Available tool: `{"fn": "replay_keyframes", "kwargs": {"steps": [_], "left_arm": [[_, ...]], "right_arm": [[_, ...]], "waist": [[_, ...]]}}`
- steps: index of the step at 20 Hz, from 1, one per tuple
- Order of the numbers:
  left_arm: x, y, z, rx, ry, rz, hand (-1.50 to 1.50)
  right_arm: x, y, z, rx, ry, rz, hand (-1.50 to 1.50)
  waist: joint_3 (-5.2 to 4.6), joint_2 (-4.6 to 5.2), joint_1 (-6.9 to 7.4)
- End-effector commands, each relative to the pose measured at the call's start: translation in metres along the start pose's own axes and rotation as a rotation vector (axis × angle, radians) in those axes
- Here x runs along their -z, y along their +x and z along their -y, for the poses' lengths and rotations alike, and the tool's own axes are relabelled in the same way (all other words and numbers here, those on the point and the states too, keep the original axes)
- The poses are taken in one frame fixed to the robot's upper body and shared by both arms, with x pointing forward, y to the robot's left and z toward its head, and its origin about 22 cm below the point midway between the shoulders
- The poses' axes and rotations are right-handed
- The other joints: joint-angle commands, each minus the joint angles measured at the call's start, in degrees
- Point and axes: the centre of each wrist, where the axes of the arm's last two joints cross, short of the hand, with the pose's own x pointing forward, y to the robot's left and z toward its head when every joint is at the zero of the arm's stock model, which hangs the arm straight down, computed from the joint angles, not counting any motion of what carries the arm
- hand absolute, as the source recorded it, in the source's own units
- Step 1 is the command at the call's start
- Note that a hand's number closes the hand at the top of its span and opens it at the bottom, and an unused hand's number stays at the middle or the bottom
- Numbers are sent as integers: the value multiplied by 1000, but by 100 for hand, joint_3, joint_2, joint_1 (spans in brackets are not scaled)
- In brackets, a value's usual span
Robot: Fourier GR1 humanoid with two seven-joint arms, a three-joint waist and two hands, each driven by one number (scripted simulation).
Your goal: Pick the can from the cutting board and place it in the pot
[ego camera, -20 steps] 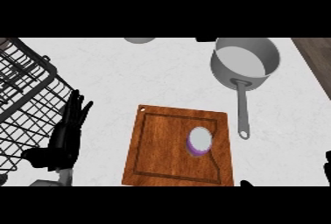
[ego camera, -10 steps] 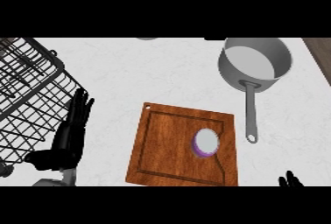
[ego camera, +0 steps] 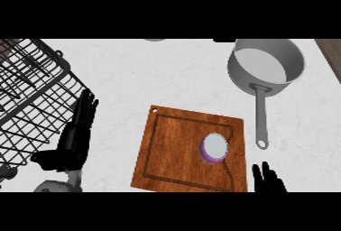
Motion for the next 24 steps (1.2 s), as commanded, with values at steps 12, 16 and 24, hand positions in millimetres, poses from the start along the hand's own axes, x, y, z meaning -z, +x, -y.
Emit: {"fn": "replay_keyframes", "kwargs": {"steps": [12, 16, 24], "left_arm": [[-6, 8, 5, -10, 9, -9, 0], [-11, -18, -5, 6, -8, -24, 0], [-11, 2, 3, -8, 5, -10, 0]], "right_arm": [[34, 50, -44, -52, 96, -85, -150], [53, 42, -51, -70, 116, -101, -150], [68, 47, -69, -44, 100, -121, -150]], "waist": [[20, -43, -11], [19, -35, -23], [21, -46, -25]]}}
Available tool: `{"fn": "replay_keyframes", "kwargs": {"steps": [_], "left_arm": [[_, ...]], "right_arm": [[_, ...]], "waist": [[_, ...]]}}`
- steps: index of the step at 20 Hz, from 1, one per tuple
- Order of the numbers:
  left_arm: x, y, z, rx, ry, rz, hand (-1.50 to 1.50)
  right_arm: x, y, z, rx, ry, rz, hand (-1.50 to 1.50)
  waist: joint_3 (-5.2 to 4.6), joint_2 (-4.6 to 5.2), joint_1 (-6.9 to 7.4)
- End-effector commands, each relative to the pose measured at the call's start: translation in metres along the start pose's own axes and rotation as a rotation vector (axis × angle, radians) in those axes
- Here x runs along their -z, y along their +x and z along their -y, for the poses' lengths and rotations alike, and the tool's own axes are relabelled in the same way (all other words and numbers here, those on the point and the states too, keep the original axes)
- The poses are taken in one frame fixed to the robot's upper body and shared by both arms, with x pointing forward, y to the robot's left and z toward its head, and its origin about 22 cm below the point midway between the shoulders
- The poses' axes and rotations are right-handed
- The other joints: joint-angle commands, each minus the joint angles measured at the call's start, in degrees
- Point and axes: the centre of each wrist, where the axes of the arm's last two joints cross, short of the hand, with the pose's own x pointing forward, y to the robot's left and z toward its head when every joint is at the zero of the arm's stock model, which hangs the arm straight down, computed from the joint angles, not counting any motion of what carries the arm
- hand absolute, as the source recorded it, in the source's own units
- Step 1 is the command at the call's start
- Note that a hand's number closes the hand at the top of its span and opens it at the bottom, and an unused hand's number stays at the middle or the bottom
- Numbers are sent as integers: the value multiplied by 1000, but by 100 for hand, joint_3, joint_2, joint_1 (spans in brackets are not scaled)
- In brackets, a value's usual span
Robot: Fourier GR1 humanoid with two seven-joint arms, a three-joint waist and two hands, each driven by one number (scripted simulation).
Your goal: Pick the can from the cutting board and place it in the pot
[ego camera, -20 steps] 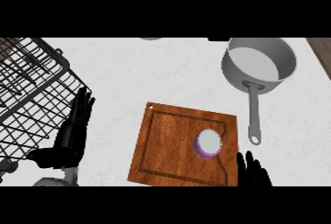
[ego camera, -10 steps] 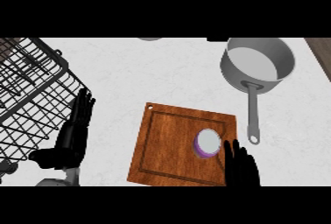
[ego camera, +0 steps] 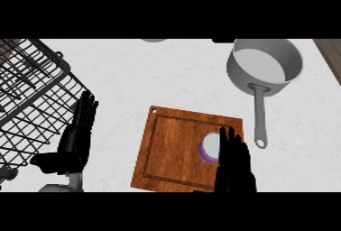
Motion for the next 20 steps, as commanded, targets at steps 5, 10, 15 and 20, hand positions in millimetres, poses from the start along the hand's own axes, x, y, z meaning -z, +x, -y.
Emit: {"fn": "replay_keyframes", "kwargs": {"steps": [5, 10, 15, 20], "left_arm": [[-7, -10, 10, 7, 6, 8, 0], [9, 1, 16, 11, -11, -3, 0], [-6, -15, -5, -10, 20, -10, 0], [13, 9, 9, 11, -62, 35, 0]], "right_arm": [[6, -1, -26, -69, -133, 72, 150], [17, 9, -19, -72, -185, 84, 150], [9, 1, -19, -65, -211, 120, 150], [81, 48, -12, -146, -134, -3, 150]], "waist": [[-1, -5, -14], [0, -2, -19], [-1, -4, -18], [2, 134, 380]]}}
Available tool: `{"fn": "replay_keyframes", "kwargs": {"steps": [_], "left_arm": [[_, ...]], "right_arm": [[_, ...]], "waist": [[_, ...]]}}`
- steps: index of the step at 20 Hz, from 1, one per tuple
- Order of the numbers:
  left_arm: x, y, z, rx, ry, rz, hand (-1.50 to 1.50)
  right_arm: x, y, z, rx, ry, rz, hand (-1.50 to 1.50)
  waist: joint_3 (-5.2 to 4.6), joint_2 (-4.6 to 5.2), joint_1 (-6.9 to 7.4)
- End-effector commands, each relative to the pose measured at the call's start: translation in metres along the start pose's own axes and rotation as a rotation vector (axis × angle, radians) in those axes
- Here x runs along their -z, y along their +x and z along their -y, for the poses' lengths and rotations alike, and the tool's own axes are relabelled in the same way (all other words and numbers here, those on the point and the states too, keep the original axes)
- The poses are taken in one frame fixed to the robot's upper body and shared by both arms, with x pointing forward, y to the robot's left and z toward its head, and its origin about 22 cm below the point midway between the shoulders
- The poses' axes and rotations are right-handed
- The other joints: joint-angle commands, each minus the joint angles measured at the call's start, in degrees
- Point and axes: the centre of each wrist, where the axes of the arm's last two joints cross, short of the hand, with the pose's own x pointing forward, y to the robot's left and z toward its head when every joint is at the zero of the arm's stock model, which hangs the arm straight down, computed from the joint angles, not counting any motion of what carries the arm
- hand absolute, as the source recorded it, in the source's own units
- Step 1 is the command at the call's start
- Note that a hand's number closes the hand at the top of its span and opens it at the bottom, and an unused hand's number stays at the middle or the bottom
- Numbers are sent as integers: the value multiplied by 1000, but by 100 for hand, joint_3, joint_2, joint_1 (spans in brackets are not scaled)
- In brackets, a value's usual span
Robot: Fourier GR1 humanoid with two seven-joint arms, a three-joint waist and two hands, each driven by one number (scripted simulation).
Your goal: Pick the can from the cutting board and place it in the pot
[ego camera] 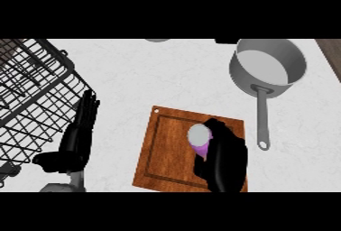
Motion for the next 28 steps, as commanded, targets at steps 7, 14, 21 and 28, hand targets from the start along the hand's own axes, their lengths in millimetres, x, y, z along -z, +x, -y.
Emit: {"fn": "replay_keyframes", "kwargs": {"steps": [7, 14, 21, 28], "left_arm": [[7, 8, 24, -19, -114, 36, 0], [12, 7, 32, -17, -121, 16, 0], [10, 4, 28, -14, -109, 17, 0], [14, 8, 13, -14, -80, -9, 0]], "right_arm": [[115, 53, 5, -102, 122, -182, 150], [160, 127, 43, -138, -135, -127, 150], [179, 158, 56, -230, -274, -245, 150], [195, 168, 65, -241, -345, -343, 150]], "waist": [[12, 230, 729], [5, 159, 614], [-1, 127, 537], [4, 99, 384]]}}
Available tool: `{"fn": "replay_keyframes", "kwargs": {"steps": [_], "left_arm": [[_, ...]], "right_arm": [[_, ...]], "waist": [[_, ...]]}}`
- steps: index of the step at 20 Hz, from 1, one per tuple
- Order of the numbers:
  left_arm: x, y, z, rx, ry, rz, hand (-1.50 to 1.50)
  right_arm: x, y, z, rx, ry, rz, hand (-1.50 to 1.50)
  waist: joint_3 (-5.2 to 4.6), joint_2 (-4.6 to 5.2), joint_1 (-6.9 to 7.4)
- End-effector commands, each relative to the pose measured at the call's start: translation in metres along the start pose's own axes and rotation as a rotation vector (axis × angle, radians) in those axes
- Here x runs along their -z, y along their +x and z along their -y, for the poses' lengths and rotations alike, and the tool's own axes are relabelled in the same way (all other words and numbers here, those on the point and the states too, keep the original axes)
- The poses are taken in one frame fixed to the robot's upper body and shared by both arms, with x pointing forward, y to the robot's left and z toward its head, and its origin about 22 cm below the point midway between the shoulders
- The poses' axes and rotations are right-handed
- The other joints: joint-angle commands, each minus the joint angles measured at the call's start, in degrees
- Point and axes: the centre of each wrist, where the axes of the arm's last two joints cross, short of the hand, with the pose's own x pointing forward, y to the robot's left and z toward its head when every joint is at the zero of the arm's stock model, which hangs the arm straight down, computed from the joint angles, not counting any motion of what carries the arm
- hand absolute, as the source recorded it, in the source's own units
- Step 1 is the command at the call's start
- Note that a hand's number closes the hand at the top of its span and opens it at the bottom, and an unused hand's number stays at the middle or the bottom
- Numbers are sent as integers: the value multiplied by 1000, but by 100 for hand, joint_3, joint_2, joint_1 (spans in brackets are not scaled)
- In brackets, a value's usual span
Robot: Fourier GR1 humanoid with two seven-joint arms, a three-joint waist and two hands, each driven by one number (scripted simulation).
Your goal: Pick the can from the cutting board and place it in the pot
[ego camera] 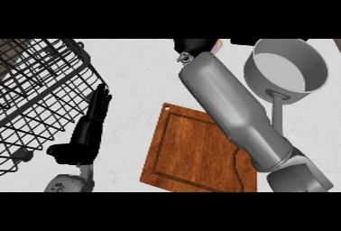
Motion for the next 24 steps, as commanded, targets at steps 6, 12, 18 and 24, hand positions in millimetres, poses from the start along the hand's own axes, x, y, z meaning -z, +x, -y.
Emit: {"fn": "replay_keyframes", "kwargs": {"steps": [6, 12, 18, 24], "left_arm": [[-6, -6, 8, 1, 63, -6, 0], [-17, -8, -10, 8, 69, -20, 0], [-26, -6, -26, 17, 90, -31, 0], [-35, -7, -28, -2, 90, -34, 0]], "right_arm": [[17, 0, -9, 8, -21, -274, 150], [44, -25, -17, -20, -13, -329, 150], [61, -76, -52, -13, 7, -350, 150], [73, -136, -83, 29, 133, -375, 150]], "waist": [[11, -46, -373], [13, -95, -479], [17, -113, -522], [17, -111, -541]]}}
